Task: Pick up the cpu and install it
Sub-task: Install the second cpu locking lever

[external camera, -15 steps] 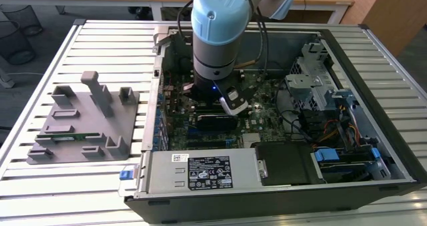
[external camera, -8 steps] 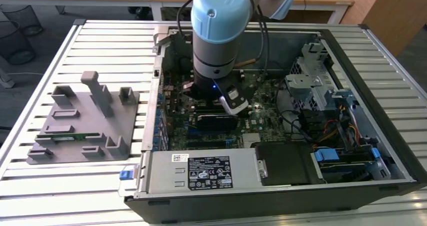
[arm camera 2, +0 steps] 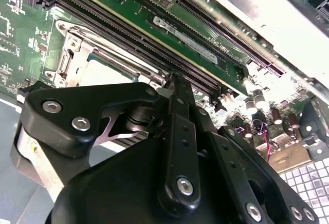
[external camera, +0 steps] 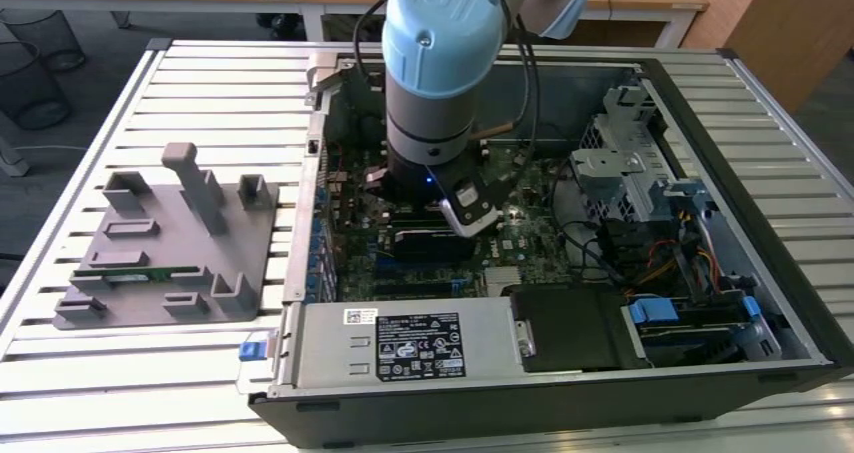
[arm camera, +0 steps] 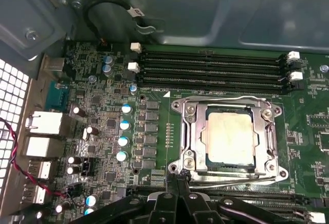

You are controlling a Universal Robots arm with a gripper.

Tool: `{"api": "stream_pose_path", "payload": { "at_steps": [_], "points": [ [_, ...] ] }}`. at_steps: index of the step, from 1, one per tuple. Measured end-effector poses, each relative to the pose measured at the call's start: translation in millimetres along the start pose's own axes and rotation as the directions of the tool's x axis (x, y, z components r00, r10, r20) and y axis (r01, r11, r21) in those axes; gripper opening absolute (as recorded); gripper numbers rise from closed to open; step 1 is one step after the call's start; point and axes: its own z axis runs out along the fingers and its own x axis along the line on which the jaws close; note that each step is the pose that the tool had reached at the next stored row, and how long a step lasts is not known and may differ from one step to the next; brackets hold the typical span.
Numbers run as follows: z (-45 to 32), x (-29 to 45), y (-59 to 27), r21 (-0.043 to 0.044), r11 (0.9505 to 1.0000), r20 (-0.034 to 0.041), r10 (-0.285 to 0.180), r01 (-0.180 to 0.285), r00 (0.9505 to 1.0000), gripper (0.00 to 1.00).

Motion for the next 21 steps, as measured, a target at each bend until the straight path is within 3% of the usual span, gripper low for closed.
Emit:
{"api": "stream_pose_path", "payload": {
  "at_steps": [5,10,21],
  "points": [
    [1.6,0.0,-0.6,-0.0043,1.0,-0.0002,0.0,0.0,1.0,0.11],
    [2.7,0.0,-0.9,-0.0176,0.9998,0.0004,0.0,0.0,1.0,0.11],
    [5.4,0.0,-1.8,-0.035,0.9994,0.0009,0.0,0.0,1.0,0.11]
  ]
}}
